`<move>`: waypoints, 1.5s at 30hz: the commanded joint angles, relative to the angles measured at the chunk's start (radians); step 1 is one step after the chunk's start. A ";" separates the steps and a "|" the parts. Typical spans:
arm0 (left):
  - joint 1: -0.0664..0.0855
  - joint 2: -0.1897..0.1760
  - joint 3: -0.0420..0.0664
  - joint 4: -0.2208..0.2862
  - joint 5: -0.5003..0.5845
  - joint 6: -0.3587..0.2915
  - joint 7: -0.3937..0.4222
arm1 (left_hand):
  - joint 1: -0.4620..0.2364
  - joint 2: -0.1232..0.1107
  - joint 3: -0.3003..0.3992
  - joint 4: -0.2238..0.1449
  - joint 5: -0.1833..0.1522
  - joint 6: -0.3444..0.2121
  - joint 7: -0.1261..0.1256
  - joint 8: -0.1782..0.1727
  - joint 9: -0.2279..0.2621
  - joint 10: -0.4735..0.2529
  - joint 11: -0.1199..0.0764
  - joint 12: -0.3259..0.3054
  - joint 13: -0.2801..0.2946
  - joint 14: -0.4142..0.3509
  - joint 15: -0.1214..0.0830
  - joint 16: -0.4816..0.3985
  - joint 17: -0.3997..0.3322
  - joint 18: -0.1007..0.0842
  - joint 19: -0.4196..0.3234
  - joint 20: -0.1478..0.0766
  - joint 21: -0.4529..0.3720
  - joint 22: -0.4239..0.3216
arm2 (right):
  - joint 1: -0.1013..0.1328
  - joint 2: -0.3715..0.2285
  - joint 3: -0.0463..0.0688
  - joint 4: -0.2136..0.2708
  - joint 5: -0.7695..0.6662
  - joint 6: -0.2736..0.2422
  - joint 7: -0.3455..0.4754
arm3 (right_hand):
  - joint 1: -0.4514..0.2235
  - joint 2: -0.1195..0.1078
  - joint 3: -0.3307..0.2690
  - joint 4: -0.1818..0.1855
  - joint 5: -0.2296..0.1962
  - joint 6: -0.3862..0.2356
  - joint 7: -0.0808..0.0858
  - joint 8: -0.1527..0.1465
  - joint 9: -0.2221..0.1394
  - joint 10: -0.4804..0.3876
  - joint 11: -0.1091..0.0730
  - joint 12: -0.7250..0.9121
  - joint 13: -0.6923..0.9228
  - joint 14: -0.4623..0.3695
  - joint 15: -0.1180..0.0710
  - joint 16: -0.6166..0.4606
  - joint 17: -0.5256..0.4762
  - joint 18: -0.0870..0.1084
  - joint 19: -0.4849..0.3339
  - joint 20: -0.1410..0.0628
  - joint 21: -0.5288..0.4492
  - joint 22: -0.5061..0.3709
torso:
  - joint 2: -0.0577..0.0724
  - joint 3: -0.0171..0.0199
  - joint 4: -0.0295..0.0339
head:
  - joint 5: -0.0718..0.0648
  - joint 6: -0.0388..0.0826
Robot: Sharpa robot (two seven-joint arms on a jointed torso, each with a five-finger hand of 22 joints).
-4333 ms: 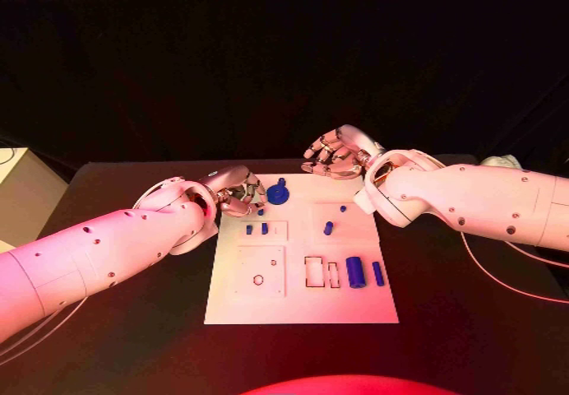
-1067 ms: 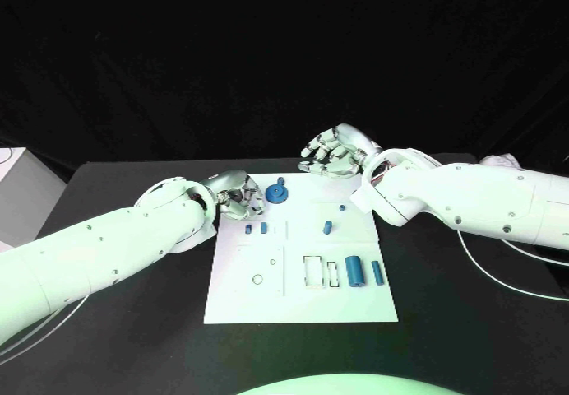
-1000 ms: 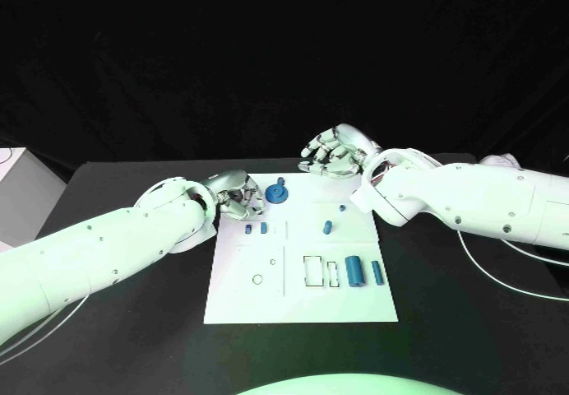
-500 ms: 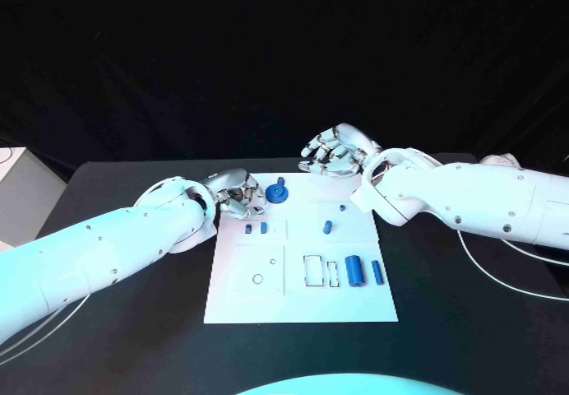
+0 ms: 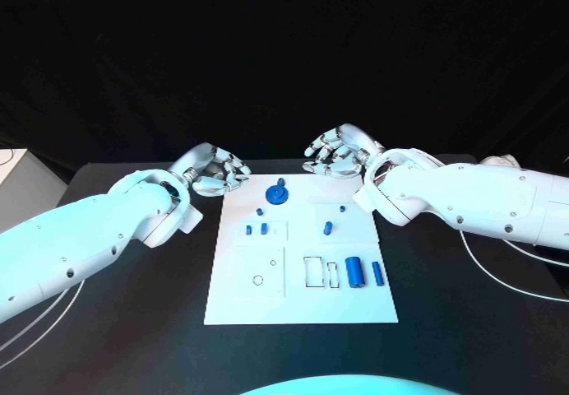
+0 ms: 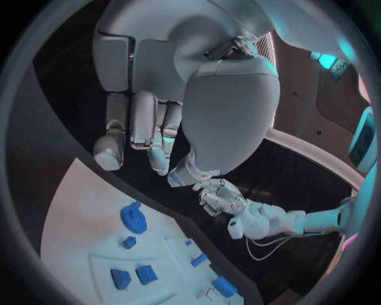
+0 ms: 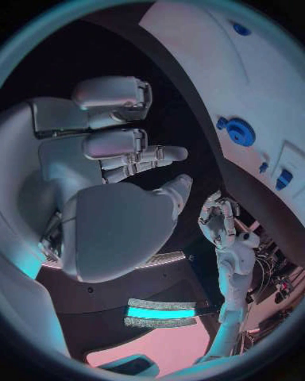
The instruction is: Assemble the parts on the task board
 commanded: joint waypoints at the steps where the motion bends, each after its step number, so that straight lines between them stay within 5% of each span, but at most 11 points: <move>1: 0.005 -0.034 0.007 0.024 0.200 -0.019 0.028 | 0.012 0.008 0.016 -0.005 0.004 0.006 0.009 0.000 0.006 -0.013 0.005 -0.055 -0.047 -0.028 0.005 -0.017 -0.047 0.025 -0.029 0.004 -0.034 -0.035 | 0.000 -0.006 0.000 -0.006 -0.046 0.027 0.004 | 0.032 -0.002 0.025 -0.022 -0.007 0.014 0.002 -0.004 -0.001 -0.006 -0.001 -0.024 -0.022 0.066 -0.002 0.000 0.106 0.009 0.056 -0.005 0.009 0.210 | -0.001 -0.0011 0.0016 | 0.002 0.004; 3: 0.006 -0.060 0.010 0.039 0.236 -0.013 0.026 | 0.015 0.008 0.028 -0.009 0.004 0.007 0.012 0.003 0.011 -0.014 0.011 -0.111 -0.086 -0.061 0.009 -0.038 -0.104 0.036 -0.066 0.006 -0.078 -0.081 | 0.000 -0.010 0.000 -0.008 -0.081 0.048 -0.001 | 0.050 -0.005 0.055 -0.037 -0.017 0.021 0.000 -0.004 -0.001 -0.003 -0.002 -0.052 -0.048 0.065 -0.002 -0.003 0.103 0.008 0.058 -0.006 0.014 0.212 | 0.000 -0.0019 0.0010 | 0.003 0.005; 8: 0.006 -0.112 0.012 0.082 0.309 0.004 0.038 | 0.011 0.007 0.039 -0.016 0.002 -0.009 0.026 0.003 0.022 -0.013 0.031 -0.285 -0.215 -0.227 0.024 -0.183 -0.391 0.077 -0.213 0.018 -0.287 -0.289 | 0.000 -0.023 0.000 -0.011 -0.191 0.115 -0.020 | 0.055 -0.020 0.118 -0.061 -0.033 0.031 -0.002 -0.014 -0.005 0.005 0.002 -0.134 -0.121 0.066 0.001 -0.001 0.105 0.006 0.061 -0.004 0.024 0.217 | 0.001 -0.0042 0.0008 | 0.000 0.008; 11: 0.004 -0.150 0.012 0.123 0.385 0.015 0.069 | 0.012 0.012 0.031 -0.021 0.001 -0.014 0.032 0.002 0.026 -0.006 0.041 -0.366 -0.277 -0.313 0.032 -0.295 -0.550 0.077 -0.209 0.023 -0.343 -0.329 | -0.001 -0.034 -0.002 -0.010 -0.299 0.170 -0.042 | 0.048 -0.026 0.131 -0.067 -0.045 0.038 -0.006 -0.017 -0.005 0.010 0.002 -0.162 -0.147 0.066 0.001 -0.003 0.103 0.008 0.059 -0.003 0.017 0.216 | 0.001 -0.0047 0.0006 | -0.002 0.013; 15: -0.002 -0.197 0.012 0.175 0.509 0.048 0.131 | 0.011 0.016 0.021 -0.023 0.001 -0.017 0.037 0.000 0.026 -0.005 0.049 -0.414 -0.315 -0.377 0.039 -0.378 -0.654 0.076 -0.210 0.028 -0.379 -0.354 | -0.006 -0.052 -0.003 0.000 -0.441 0.231 -0.083 | 0.028 -0.037 0.135 -0.070 -0.092 0.042 -0.010 -0.024 -0.006 0.006 0.004 -0.203 -0.185 0.065 0.003 -0.006 0.099 0.011 0.055 -0.002 0.001 0.211 | 0.001 -0.0044 0.0009 | -0.004 0.016; 18: -0.011 -0.234 0.012 0.217 0.593 0.070 0.177 | 0.008 0.015 0.007 -0.021 0.000 -0.029 0.041 -0.007 0.023 -0.013 0.057 -0.444 -0.336 -0.391 0.045 -0.400 -0.662 0.075 -0.213 0.033 -0.400 -0.367 | -0.013 -0.067 -0.004 0.014 -0.553 0.264 -0.127 | 0.000 -0.041 0.101 -0.072 -0.155 0.039 -0.010 -0.037 -0.010 -0.020 0.010 -0.241 -0.218 0.065 0.007 -0.008 0.098 0.018 0.043 0.002 -0.042 0.198 | 0.001 -0.0046 -0.0001 | -0.014 0.022; 25: -0.029 -0.301 0.012 0.291 0.689 0.087 0.227 | -0.002 0.012 -0.012 -0.012 -0.001 -0.033 0.043 -0.010 0.023 -0.012 0.061 -0.460 -0.349 -0.401 0.051 -0.410 -0.662 0.075 -0.215 0.039 -0.416 -0.377 | -0.028 -0.098 -0.004 0.043 -0.720 0.306 -0.204 | -0.003 -0.039 0.043 -0.077 -0.167 0.045 -0.015 -0.050 -0.013 -0.040 0.012 -0.262 -0.241 0.063 0.010 -0.014 0.091 0.021 0.040 0.004 -0.060 0.192 | 0.000 -0.0034 0.0023 | -0.056 0.028; 31: -0.035 -0.314 0.012 0.310 0.705 0.084 0.236 | 0.006 0.017 -0.015 -0.014 -0.001 -0.032 0.043 -0.009 0.023 -0.008 0.061 -0.464 -0.354 -0.402 0.050 -0.413 -0.661 0.076 -0.207 0.039 -0.416 -0.378 | -0.052 -0.096 -0.004 0.050 -0.788 0.313 -0.247 | 0.025 -0.027 0.037 -0.089 -0.154 0.044 -0.017 -0.063 -0.017 -0.038 0.011 -0.266 -0.254 0.061 0.011 -0.022 0.081 0.022 0.041 0.000 -0.062 0.191 | 0.000 -0.0047 0.0013 | -0.057 0.030; 33: -0.036 -0.313 0.012 0.310 0.705 0.081 0.237 | 0.010 0.021 -0.015 -0.016 0.000 -0.032 0.043 -0.009 0.023 -0.007 0.061 -0.466 -0.356 -0.402 0.050 -0.414 -0.661 0.076 -0.204 0.039 -0.415 -0.378 | -0.060 -0.094 -0.004 0.052 -0.806 0.309 -0.265 | 0.032 -0.019 0.060 -0.086 -0.182 0.048 -0.018 -0.071 -0.021 -0.037 0.009 -0.270 -0.266 0.057 0.009 -0.039 0.061 0.023 0.040 -0.002 -0.069 0.189 | 0.001 -0.0024 0.0006 | -0.057 0.031; 40: -0.037 -0.315 0.012 0.310 0.705 0.076 0.237 | 0.014 0.024 -0.016 -0.018 0.000 -0.030 0.044 -0.008 0.024 -0.005 0.061 -0.467 -0.357 -0.404 0.050 -0.416 -0.662 0.076 -0.202 0.039 -0.416 -0.378 | -0.067 -0.095 -0.004 0.052 -0.824 0.320 -0.283 | 0.023 -0.027 0.067 -0.081 -0.182 0.052 -0.018 -0.074 -0.022 -0.032 0.007 -0.270 -0.271 0.055 0.008 -0.053 0.043 0.023 0.040 -0.005 -0.071 0.189 | 0.001 -0.0033 0.0006 | -0.057 0.028; 45: -0.037 -0.318 0.012 0.309 0.704 0.073 0.236 | 0.015 0.025 -0.017 -0.018 0.000 -0.029 0.044 -0.008 0.024 -0.004 0.061 -0.468 -0.358 -0.406 0.050 -0.418 -0.662 0.076 -0.202 0.039 -0.416 -0.379 | -0.073 -0.092 -0.004 0.049 -0.834 0.325 -0.289 | 0.019 -0.033 0.068 -0.080 -0.183 0.052 -0.017 -0.077 -0.022 -0.031 0.007 -0.270 -0.274 0.055 0.007 -0.053 0.042 0.023 0.041 -0.006 -0.071 0.189 | 0.002 -0.0005 0.0003 | -0.054 0.029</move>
